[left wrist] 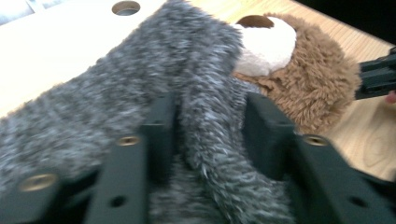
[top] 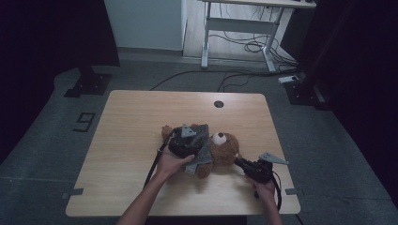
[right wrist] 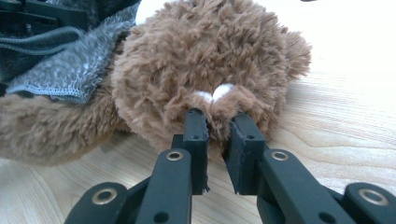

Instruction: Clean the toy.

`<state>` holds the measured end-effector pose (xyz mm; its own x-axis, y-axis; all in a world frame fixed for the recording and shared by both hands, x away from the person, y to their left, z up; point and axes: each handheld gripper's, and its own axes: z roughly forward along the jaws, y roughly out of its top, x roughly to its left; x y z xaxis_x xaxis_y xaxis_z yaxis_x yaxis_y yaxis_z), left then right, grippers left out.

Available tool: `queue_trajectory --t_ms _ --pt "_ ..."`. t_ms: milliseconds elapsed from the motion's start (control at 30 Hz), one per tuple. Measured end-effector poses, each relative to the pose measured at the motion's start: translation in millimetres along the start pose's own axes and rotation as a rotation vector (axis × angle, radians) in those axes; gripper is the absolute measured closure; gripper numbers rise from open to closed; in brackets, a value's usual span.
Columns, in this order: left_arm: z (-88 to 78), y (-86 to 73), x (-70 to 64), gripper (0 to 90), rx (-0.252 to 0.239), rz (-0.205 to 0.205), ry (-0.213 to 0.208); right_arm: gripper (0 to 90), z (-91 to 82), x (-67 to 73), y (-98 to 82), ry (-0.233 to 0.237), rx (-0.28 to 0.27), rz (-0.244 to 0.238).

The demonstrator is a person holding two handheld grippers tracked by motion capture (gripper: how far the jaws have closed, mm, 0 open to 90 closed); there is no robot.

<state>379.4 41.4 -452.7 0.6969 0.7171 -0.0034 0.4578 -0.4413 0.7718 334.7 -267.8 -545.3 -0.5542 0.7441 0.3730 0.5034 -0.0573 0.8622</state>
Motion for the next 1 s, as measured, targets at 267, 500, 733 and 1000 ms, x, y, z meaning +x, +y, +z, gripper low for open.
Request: queue_trajectory --t_ms 267,500,733,1000 --pt "20.4 6.4 -26.7 21.9 0.092 0.13 0.121 79.4 0.2 -0.3 0.0 -0.004 0.004 0.0" --pt "17.5 -1.5 -24.7 51.2 0.06 0.154 0.198 85.4 0.6 -2.6 -1.3 -0.032 0.021 0.006" --pt "5.0 -8.1 -9.7 70.4 -0.005 0.06 0.097 66.6 -6.5 -3.0 2.6 -0.04 -0.045 0.001" --pt "-6.7 -27.2 -10.4 73.7 -0.065 -0.009 -0.001 30.9 -14.6 12.7 27.5 0.014 -0.1 -0.025"
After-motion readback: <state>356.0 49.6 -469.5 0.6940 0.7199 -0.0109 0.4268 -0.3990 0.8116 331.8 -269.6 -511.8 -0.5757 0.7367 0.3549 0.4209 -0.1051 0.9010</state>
